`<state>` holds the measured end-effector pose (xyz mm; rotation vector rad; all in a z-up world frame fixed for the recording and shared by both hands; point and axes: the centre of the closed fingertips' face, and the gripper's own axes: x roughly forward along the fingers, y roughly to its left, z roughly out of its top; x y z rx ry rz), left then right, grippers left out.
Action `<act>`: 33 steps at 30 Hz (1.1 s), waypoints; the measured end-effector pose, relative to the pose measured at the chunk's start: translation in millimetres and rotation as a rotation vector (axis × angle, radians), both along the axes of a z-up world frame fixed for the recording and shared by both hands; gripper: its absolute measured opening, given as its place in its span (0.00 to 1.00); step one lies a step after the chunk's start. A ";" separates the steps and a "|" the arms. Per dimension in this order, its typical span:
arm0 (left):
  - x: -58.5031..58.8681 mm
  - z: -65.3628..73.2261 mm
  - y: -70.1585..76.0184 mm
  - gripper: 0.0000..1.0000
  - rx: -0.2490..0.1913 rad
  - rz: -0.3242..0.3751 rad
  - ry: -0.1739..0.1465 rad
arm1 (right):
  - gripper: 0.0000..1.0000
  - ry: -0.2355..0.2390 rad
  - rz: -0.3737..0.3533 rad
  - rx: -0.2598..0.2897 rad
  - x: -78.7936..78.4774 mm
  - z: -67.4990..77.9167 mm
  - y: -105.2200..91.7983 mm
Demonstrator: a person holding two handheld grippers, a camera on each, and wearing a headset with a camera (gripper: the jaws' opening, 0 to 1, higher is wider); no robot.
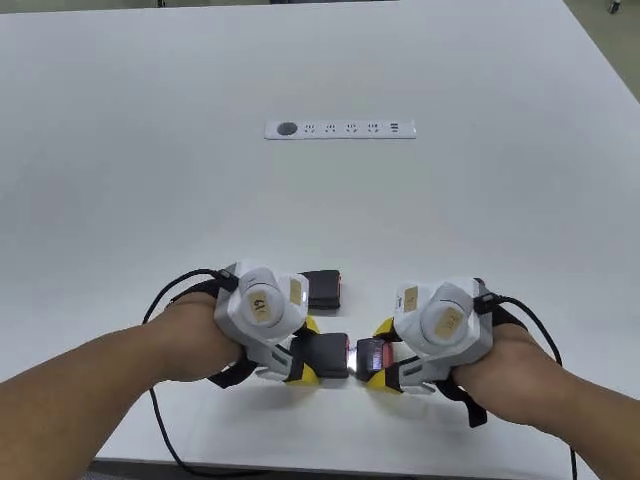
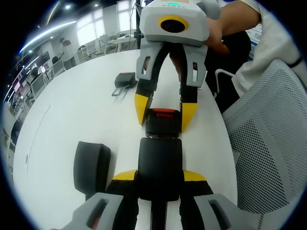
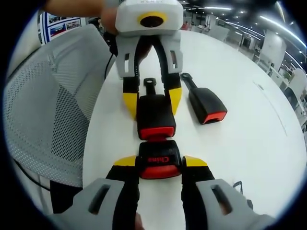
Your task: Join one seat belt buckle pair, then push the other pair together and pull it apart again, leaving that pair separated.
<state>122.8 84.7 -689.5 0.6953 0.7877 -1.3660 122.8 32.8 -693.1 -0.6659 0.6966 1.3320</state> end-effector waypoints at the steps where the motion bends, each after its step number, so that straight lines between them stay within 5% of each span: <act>1: -0.4 0.8 -1.2 0.32 0.000 -0.001 0.001 | 0.32 -0.001 0.003 -0.002 0.6 -0.2 -0.4; 16: 1.3 1.6 -0.4 0.32 -0.018 0.026 0.015 | 0.33 0.004 0.005 -0.017 -1.7 0.0 -4.9; 26: 0.6 0.8 0.0 0.35 0.043 0.008 0.001 | 0.35 0.000 0.058 -0.028 -1.5 1.1 -6.3; 28: 0.2 0.7 0.7 0.35 0.053 0.012 -0.005 | 0.35 0.009 0.047 -0.027 -2.9 3.7 -9.4; 31: 0.8 2.4 8.6 0.37 0.110 -0.010 -0.071 | 0.35 0.013 0.008 0.000 -0.9 12.3 -15.0; 33: 2.2 5.2 13.0 0.40 0.105 -0.003 -0.076 | 0.36 0.026 -0.019 0.028 1.1 15.4 -19.8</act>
